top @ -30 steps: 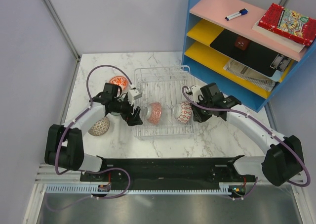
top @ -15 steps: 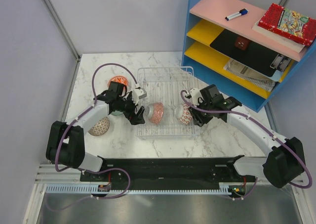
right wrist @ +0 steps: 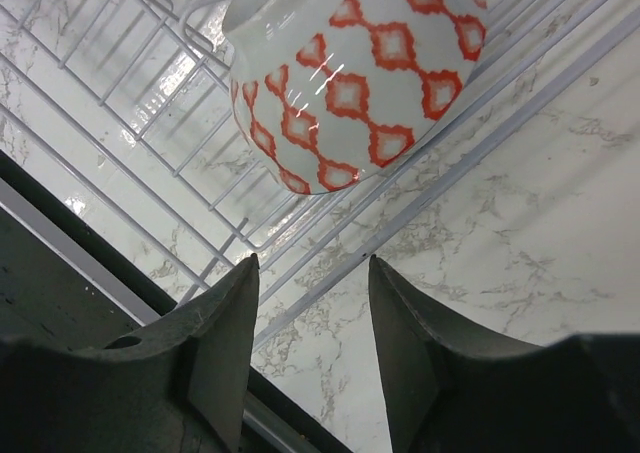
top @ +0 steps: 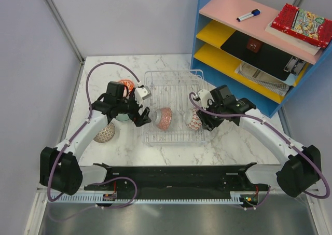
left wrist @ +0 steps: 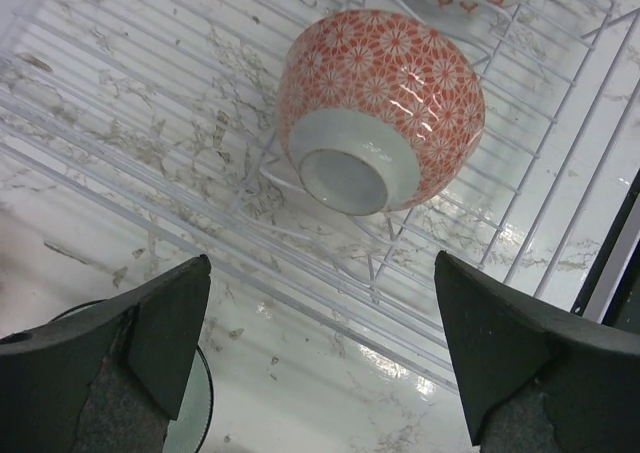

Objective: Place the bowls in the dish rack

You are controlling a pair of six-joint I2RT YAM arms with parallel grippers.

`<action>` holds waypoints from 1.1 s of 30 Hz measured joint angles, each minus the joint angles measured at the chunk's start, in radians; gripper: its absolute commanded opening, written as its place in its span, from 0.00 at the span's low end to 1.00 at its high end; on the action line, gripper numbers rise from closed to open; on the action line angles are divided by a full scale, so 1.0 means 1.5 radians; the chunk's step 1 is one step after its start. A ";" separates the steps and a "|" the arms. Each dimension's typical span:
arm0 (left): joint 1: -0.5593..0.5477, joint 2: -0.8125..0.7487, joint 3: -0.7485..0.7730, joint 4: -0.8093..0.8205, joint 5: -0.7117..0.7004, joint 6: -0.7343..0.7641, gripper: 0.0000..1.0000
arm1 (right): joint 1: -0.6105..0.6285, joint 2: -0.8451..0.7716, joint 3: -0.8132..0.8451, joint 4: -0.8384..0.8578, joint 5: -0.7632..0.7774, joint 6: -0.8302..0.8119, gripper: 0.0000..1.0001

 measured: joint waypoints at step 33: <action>0.320 0.404 0.264 0.132 -0.019 -0.052 1.00 | 0.002 0.033 0.291 0.027 -0.004 -0.051 0.82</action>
